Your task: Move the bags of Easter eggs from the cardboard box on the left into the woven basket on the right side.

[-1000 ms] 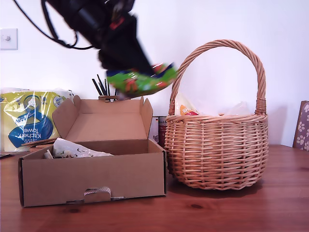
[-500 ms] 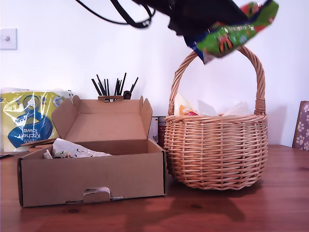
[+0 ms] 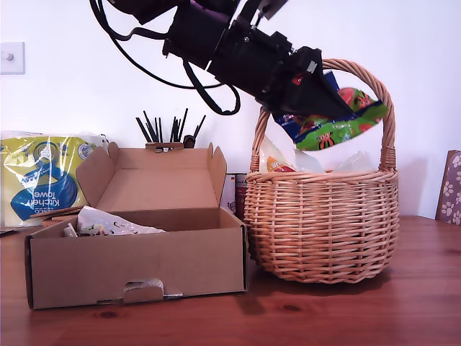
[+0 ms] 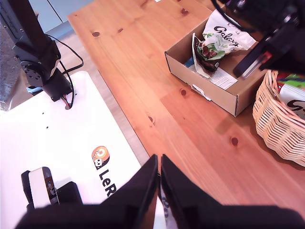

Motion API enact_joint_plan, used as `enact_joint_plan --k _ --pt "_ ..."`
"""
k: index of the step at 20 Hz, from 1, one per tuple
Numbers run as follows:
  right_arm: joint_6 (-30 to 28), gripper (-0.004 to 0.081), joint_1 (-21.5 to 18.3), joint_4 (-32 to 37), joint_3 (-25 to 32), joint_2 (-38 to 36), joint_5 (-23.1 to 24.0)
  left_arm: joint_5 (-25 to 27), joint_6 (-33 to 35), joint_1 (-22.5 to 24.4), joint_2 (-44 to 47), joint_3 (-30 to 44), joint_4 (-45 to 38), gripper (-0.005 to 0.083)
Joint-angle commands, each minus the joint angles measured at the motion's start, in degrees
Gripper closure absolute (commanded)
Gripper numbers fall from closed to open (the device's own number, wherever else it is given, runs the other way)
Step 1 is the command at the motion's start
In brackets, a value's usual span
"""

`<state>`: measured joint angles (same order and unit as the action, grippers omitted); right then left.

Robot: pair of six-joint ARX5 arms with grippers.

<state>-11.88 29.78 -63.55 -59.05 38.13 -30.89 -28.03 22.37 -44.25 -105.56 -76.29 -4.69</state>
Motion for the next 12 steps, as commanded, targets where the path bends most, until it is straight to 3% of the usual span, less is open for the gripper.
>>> enact_joint_plan --k 1,8,12 --pt "-0.22 0.0782 0.22 0.2 -0.48 -0.2 0.0 0.37 0.33 0.37 -3.21 -0.02 -2.89 0.0558" --pt "-0.44 0.0782 0.22 0.2 -0.48 -0.2 0.0 5.62 0.35 0.37 -10.6 -0.04 -14.27 0.0558" --pt "-0.63 0.0782 0.22 0.22 -0.48 -0.2 0.0 6.08 -3.45 0.52 -13.94 -0.07 -10.88 0.0558"
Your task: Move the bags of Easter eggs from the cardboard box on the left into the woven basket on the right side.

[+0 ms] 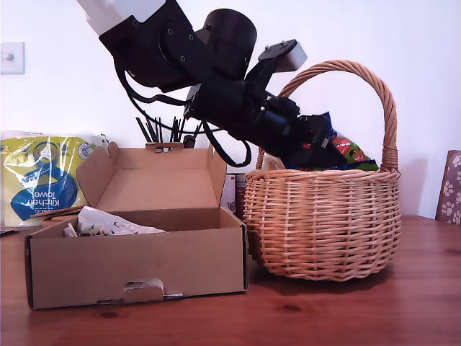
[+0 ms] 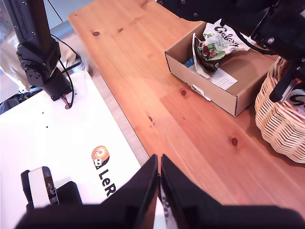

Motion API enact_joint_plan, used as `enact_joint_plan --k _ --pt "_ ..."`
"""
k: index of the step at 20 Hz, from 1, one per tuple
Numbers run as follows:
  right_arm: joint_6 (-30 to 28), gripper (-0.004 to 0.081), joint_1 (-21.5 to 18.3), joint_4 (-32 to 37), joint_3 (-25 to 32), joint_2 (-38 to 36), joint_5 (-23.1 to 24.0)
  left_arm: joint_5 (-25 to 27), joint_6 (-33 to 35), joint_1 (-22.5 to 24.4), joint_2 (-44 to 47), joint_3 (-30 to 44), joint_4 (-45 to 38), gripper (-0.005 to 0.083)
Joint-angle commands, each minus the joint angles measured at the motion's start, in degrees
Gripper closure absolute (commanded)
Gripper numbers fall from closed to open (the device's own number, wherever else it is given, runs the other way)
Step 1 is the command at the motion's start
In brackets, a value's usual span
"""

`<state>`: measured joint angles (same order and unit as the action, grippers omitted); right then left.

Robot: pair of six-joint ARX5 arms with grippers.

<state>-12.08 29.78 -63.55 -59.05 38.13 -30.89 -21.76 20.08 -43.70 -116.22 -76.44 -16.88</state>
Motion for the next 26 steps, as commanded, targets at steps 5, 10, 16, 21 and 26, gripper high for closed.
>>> enact_joint_plan --k 5,10,16,21,26 --pt "-1.33 0.0782 0.22 0.2 -0.48 -0.2 0.0 -0.26 -2.23 -0.59 -3.48 0.09 8.81 0.0558" --pt "-1.33 0.0782 0.22 -0.11 -0.48 -0.2 0.0 0.46 -2.38 -1.09 -3.43 -0.66 9.03 0.0506" --pt "-1.33 0.0782 0.22 -1.05 -0.48 -0.2 0.0 0.42 -4.26 -1.51 -2.23 -5.64 11.61 0.0308" --pt "-1.44 0.0782 0.22 -0.61 -0.48 -0.2 0.0 0.42 -4.22 -1.64 1.33 -10.69 24.85 0.0412" --pt "-1.46 0.0782 0.2 1.4 -0.48 -0.2 0.02 0.48 -4.22 -1.25 8.26 -10.88 39.15 0.0787"
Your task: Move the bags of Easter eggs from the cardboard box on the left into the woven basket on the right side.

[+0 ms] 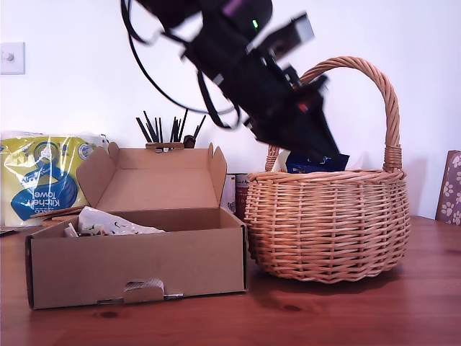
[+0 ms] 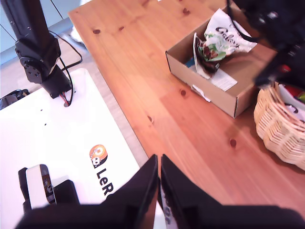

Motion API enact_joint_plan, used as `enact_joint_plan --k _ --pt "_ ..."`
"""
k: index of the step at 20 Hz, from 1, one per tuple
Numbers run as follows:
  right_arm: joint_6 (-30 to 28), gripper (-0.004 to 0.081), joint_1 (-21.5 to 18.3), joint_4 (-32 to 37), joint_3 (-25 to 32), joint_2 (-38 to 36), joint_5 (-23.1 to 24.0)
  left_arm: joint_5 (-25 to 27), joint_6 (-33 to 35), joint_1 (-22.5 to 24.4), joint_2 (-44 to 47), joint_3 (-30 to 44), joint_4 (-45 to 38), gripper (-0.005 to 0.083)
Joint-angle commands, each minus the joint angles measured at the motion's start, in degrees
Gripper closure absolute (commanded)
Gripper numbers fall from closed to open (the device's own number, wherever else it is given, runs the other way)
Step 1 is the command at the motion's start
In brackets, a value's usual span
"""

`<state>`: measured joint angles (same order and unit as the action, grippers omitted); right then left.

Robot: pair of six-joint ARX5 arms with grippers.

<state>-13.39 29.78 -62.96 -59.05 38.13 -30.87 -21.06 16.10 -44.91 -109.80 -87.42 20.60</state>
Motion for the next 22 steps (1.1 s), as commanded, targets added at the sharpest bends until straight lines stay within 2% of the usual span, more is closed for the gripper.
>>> enact_joint_plan --k 1,6,12,18,22 --pt "-0.15 0.0782 0.2 1.62 -0.48 -0.2 0.09 0.46 -0.26 -0.02 3.1 0.09 4.15 0.0793" --pt "0.2 0.0782 0.2 5.88 -0.48 -0.2 7.74 7.93 -0.04 0.68 6.88 0.09 9.51 0.0793" --pt "1.66 0.0782 0.09 13.84 -0.46 -2.12 17.57 7.48 -0.04 5.11 9.92 0.09 13.7 0.0793" --pt "4.57 0.0782 0.09 15.15 0.42 -5.38 19.91 6.1 0.35 9.55 15.41 1.73 14.45 0.0793" --pt "6.03 0.0782 0.09 14.29 2.32 -6.54 19.91 6.12 0.35 13.09 20.68 8.15 14.01 0.0793"
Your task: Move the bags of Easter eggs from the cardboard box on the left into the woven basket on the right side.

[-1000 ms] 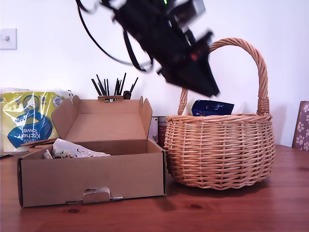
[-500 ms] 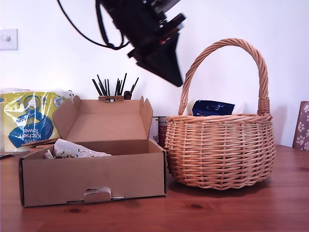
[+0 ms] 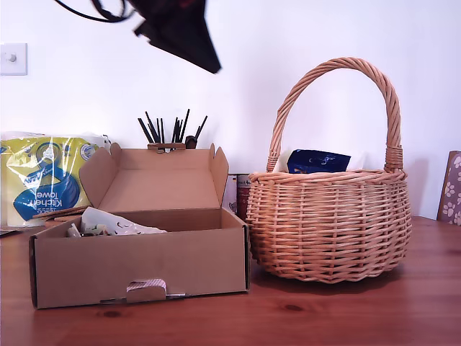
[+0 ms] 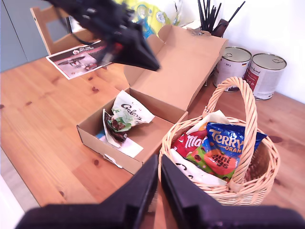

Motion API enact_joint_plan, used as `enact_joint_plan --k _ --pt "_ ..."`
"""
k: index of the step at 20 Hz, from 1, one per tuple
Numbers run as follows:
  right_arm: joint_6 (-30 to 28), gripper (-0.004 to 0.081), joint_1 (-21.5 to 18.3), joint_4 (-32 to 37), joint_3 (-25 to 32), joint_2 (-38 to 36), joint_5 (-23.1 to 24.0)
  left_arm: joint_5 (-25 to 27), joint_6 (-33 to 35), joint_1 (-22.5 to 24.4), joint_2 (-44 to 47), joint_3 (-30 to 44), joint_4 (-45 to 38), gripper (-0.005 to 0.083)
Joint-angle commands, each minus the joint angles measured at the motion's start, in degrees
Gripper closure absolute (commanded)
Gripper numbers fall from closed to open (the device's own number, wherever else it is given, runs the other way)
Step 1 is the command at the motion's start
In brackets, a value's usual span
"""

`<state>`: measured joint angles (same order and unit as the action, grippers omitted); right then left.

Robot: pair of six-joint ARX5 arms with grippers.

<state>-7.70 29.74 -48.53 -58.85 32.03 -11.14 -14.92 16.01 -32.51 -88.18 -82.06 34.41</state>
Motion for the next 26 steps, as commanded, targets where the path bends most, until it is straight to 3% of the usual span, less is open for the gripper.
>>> enact_joint_plan --k 1,6,12,13,15,16,21,26 --pt "0.35 0.0782 0.15 -0.28 2.89 -0.66 0.13 0.0 0.44 1.73 0.55 4.87 0.02 0.0793" --pt "0.13 0.0782 0.15 0.11 5.51 -1.2 0.09 -0.04 0.61 7.98 9.11 15.17 -0.02 0.0793" --pt "-0.04 0.0782 0.15 2.23 5.51 -1.18 -0.92 -1.99 10.08 13.94 12.35 19.76 9.29 0.0762" --pt "-0.02 0.0782 0.15 2.21 5.51 -1.18 -0.92 -3.85 10.69 14.01 11.61 19.76 9.75 0.0632" --pt "-0.02 0.0782 0.15 2.12 5.51 -1.18 -0.92 -5.22 11.47 13.64 9.73 19.76 9.25 0.0148" --pt "-0.02 0.0782 0.15 2.05 5.51 -1.18 -0.94 -4.28 13.55 13.03 8.85 19.76 8.81 -0.0017" --pt "-0.02 0.0782 0.15 1.97 5.51 -1.18 -2.05 -0.2 18.25 9.73 5.99 19.76 4.55 -0.0009" --pt "-0.07 0.0782 0.15 1.55 5.51 -1.2 -2.43 2.56 29.4 9.38 3.52 19.76 2.84 -0.0009"
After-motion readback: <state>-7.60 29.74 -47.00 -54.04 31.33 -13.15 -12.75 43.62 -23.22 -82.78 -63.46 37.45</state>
